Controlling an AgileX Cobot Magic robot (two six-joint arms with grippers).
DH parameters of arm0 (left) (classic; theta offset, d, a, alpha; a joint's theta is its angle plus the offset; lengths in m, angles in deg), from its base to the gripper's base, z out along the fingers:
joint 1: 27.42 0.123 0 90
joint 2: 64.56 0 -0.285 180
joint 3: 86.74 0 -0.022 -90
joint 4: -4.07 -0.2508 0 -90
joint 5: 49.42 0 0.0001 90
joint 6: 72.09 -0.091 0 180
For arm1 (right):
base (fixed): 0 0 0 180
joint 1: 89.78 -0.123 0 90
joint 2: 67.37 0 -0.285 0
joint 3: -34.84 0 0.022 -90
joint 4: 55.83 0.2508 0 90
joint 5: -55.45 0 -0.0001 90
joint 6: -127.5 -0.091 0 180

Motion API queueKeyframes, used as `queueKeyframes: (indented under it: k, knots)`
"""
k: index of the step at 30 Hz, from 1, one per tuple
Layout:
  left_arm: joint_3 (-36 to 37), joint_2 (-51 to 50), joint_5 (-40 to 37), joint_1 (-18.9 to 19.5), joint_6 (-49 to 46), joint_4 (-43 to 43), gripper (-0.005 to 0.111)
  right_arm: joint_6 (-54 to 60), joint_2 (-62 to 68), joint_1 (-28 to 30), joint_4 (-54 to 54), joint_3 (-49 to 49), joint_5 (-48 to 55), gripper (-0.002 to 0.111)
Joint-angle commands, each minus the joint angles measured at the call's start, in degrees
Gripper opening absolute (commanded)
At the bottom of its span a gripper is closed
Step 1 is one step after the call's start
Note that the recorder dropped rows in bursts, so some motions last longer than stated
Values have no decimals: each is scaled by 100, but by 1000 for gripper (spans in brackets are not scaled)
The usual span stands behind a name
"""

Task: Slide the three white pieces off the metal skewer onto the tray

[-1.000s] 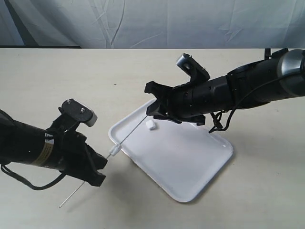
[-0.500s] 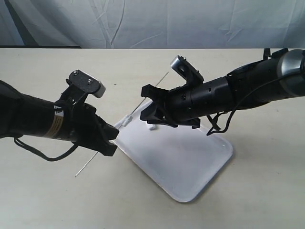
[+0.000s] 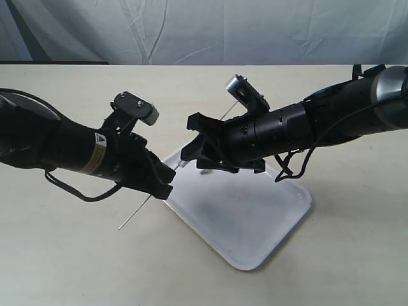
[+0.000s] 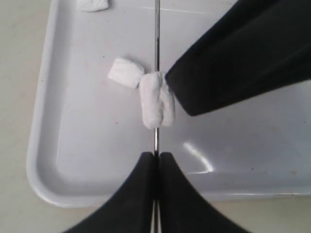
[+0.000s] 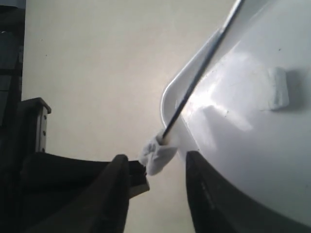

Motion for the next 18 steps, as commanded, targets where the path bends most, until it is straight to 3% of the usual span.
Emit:
queueKeyframes:
  k: [1, 9, 15, 18]
  knots:
    - [-144, -53, 121, -2, 9, 16, 0, 8, 16, 24, 30, -18, -61, 38]
    - [-160, -99, 238, -2, 1, 38, 0, 8, 16, 24, 136, -18, -106, 37]
    - [-160, -100, 374, -2, -155, 178, 0, 8, 16, 24, 148, -18, -106, 23]
    - [-160, -100, 405, -2, -155, 179, 0, 8, 16, 24, 148, -18, -157, 22]
